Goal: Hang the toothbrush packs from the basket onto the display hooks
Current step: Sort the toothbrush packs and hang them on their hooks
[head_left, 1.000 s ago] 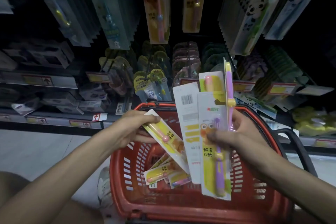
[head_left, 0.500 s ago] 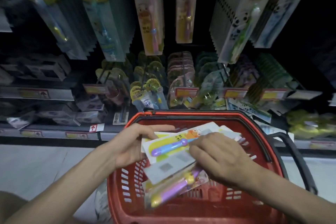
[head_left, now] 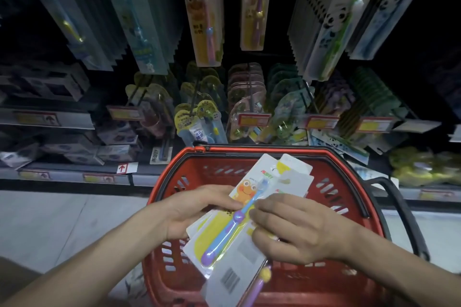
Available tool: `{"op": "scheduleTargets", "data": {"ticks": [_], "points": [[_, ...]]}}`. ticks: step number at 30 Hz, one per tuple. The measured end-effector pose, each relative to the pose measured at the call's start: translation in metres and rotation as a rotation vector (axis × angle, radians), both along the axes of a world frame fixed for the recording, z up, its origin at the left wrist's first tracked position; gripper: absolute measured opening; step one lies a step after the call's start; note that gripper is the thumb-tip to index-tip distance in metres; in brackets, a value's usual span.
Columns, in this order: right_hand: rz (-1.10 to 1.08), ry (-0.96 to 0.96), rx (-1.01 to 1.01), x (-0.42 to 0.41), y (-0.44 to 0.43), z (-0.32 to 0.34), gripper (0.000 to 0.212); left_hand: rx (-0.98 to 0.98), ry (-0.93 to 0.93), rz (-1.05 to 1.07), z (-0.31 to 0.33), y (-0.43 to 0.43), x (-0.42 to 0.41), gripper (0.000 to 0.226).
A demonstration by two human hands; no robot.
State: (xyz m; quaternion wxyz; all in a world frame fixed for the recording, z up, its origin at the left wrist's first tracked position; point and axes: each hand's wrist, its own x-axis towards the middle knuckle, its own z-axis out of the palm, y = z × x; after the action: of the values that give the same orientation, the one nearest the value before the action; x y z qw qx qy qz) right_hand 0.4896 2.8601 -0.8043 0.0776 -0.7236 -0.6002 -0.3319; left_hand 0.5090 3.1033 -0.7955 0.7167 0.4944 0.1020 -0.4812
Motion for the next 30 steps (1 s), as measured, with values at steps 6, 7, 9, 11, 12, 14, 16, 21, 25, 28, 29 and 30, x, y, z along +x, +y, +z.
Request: {"op": "scheduleTargets", "data": {"ticks": [6,7,9,11,12,14,16,21,25,28,29,30], "points": [[-0.062,0.033,0.015,0.0,-0.015,-0.004,0.023,0.073,-0.019,0.179,-0.007,0.004,0.008,0.053],[-0.075,0.04,0.008,0.0,-0.018,-0.004,0.022,0.047,0.007,0.22,-0.008,0.004,0.009,0.048],[-0.125,0.103,-0.015,0.0,-0.024,-0.001,0.015,0.044,-0.002,0.298,-0.007,0.005,0.012,0.035],[-0.234,0.282,0.002,-0.001,-0.029,0.002,0.015,0.134,-0.057,0.322,-0.006,0.004,0.012,0.018],[-0.329,0.429,0.044,-0.003,-0.029,0.002,0.024,0.156,-0.071,0.344,-0.005,0.004,0.013,0.018],[-0.568,0.845,0.258,-0.013,-0.022,0.01,0.04,0.16,-0.075,0.327,-0.008,0.005,0.012,0.012],[-0.63,1.317,0.6,-0.018,-0.011,0.025,0.044,0.14,-0.069,0.294,-0.007,0.004,0.01,0.017],[-0.444,2.019,0.98,-0.004,0.0,0.038,0.043,0.397,0.024,0.307,-0.013,-0.02,0.032,0.04],[-0.432,2.183,1.003,0.002,0.008,0.027,0.044,0.636,-0.364,-0.036,-0.011,-0.042,0.041,0.047],[-0.439,2.224,1.032,0.008,0.012,0.021,0.043,0.326,-0.235,0.282,-0.018,-0.045,0.041,0.044],[-0.442,2.219,1.037,0.01,0.012,0.019,0.043,0.291,-0.181,0.253,-0.01,-0.053,0.034,0.044],[-0.452,2.202,1.038,0.012,0.012,0.017,0.042,0.244,-0.142,0.27,-0.004,-0.057,0.029,0.042]]}}
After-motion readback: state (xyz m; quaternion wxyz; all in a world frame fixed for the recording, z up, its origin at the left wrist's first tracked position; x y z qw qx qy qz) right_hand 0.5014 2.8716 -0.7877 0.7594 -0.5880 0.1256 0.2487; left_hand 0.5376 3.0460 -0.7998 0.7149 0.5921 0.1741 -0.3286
